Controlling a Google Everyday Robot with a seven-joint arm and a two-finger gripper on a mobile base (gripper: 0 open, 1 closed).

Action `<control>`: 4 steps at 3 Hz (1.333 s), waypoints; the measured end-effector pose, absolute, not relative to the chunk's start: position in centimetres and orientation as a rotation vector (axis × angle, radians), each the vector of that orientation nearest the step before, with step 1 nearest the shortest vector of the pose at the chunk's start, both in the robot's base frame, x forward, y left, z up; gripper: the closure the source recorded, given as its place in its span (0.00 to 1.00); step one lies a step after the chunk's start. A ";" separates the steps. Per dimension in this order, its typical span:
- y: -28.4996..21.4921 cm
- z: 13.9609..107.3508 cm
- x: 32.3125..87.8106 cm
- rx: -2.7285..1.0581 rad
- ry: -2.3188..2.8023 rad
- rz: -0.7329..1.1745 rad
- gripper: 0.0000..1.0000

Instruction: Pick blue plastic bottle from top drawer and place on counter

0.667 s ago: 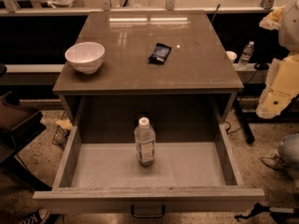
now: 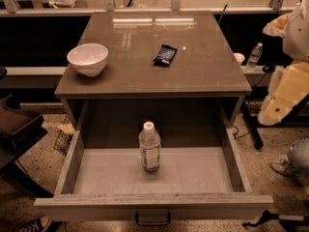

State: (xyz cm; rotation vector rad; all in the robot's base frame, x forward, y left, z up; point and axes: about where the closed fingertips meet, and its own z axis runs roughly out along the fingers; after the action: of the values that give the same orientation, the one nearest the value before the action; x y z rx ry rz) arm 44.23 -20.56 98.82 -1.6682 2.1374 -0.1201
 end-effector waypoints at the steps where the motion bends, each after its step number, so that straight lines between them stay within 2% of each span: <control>1: -19.5 95.3 45.3 -1.635 2.053 0.004 0.00; 3: -16.5 89.0 45.7 -1.597 1.795 0.239 0.00; 4: -15.9 88.9 45.5 -1.641 1.716 0.235 0.00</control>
Offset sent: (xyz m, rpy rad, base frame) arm 0.0177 0.0378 -0.1181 0.4574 -0.1326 0.2459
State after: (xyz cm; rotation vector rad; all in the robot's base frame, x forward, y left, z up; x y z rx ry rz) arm 45.53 -15.95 88.92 -1.6408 1.7162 0.2354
